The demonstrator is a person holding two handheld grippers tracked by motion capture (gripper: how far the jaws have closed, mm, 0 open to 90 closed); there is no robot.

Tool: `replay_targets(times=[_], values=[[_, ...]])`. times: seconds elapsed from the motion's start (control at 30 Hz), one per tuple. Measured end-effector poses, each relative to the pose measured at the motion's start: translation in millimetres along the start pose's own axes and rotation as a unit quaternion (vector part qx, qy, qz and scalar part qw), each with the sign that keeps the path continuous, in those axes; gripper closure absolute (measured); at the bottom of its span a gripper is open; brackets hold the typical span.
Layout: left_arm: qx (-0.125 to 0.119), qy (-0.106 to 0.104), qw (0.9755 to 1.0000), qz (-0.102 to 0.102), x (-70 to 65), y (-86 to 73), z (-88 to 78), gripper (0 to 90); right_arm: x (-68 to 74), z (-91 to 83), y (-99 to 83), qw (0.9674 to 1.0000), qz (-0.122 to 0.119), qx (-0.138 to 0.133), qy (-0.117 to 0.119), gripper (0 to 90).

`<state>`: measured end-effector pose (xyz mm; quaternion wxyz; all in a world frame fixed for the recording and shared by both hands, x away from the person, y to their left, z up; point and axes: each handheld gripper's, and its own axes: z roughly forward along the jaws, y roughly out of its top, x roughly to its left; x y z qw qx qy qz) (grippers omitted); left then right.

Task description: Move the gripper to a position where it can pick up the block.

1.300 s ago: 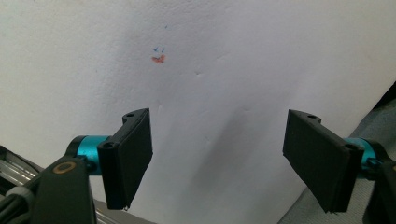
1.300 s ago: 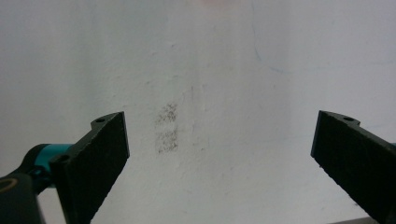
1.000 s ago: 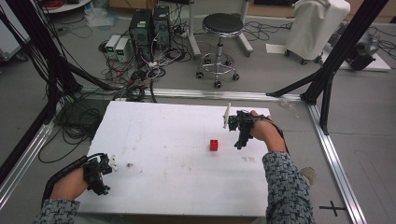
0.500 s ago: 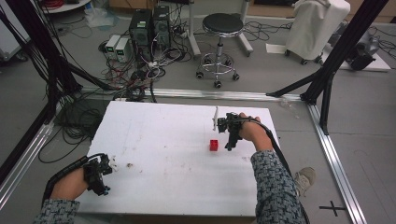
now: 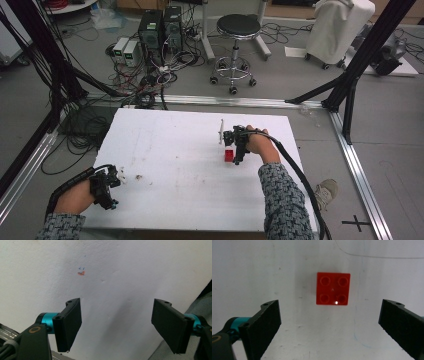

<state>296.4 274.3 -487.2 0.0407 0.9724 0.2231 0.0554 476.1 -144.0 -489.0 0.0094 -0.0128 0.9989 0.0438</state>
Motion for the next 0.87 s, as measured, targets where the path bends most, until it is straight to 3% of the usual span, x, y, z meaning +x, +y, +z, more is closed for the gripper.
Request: replay_targets(times=[0.5, 0.87], values=[[-0.002, -0.001, 1.0, 0.001, -0.7, 0.3, 0.7, 24.5, -4.8, 24.6, 11.7, 0.9999, -0.001, 0.007, 0.013, 3.5], [-0.002, -0.001, 1.0, 0.001, -0.9, 0.4, 0.7, 24.5, -3.8, 27.2, 12.7, 0.9998, 0.001, 0.015, 0.014, 3.5]])
